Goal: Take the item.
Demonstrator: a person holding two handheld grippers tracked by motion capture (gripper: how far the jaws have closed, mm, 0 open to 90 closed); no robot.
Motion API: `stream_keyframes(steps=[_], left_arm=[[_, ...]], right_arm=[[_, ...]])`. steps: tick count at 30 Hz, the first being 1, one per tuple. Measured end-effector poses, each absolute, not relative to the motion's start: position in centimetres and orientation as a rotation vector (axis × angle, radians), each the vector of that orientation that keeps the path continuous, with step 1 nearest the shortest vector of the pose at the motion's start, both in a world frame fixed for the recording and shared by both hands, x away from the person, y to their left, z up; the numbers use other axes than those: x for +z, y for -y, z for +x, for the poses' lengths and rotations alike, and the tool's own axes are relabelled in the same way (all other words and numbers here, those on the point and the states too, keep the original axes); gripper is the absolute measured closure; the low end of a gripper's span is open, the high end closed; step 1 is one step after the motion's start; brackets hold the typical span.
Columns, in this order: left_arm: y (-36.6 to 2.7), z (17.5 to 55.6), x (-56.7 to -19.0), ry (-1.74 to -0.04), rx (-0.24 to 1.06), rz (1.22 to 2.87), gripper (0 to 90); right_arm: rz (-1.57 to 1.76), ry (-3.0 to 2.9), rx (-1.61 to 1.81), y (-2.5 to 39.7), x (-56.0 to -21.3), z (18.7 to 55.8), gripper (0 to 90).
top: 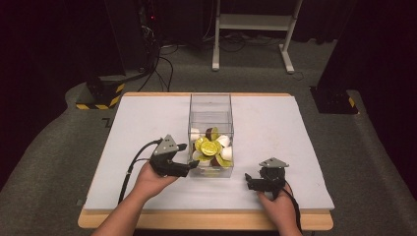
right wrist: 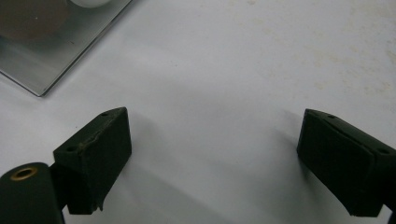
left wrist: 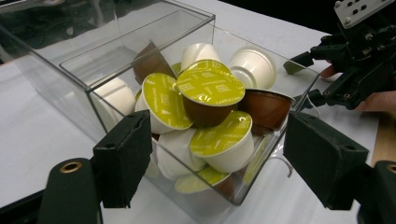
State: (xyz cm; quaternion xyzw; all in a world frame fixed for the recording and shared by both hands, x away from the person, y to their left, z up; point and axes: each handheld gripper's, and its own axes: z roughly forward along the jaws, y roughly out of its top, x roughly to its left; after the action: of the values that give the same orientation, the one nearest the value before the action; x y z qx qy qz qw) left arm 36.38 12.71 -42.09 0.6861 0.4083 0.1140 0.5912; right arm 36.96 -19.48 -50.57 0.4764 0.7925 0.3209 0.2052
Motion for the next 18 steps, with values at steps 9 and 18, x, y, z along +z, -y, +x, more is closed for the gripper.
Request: stream_keyframes(steps=[9, 18], left_arm=[[-11.1, 37.6, -42.1, -0.950, 0.269, 1.614, 23.2], [-9.8, 38.8, -42.1, -0.948, 0.260, 1.634, 23.0]], right_arm=[[1.328, -2.210, 0.895, 19.5, -50.6, 37.0, 9.9], [1.328, -2.210, 0.895, 19.5, -50.6, 37.0, 10.0]])
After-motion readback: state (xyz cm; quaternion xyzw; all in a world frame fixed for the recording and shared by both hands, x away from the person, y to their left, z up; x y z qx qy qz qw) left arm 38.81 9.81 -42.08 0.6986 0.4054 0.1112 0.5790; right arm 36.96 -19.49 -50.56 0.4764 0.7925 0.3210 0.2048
